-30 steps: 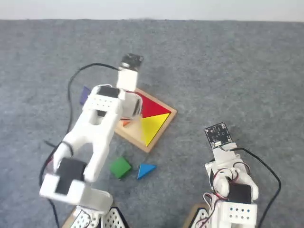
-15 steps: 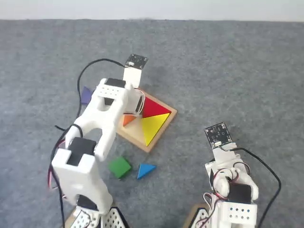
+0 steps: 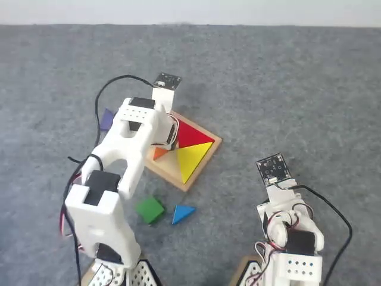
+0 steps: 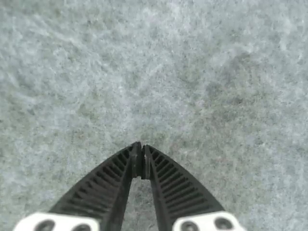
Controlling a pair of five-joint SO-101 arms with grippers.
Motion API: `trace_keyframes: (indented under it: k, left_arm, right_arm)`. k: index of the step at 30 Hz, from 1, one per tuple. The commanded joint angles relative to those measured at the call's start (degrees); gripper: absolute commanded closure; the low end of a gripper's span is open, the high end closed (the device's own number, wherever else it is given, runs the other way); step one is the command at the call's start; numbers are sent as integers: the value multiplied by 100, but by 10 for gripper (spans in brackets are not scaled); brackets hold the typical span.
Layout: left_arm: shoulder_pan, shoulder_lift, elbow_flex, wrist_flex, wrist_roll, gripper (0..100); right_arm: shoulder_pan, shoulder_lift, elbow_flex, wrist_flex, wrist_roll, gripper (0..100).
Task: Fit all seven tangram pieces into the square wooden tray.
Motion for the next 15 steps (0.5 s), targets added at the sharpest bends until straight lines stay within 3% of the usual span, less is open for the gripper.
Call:
trace_keyframes:
  k: [1, 7, 15]
  left_arm:
    - [35, 26, -22, 97, -114, 863]
    - [158, -35, 13, 53, -193, 986]
    - [114, -1538, 716, 79, -360, 987]
  right_arm:
    - [-22, -92, 97, 13, 44, 991]
    - [-22, -92, 97, 13, 44, 991]
    - [-22, -92, 97, 13, 44, 991]
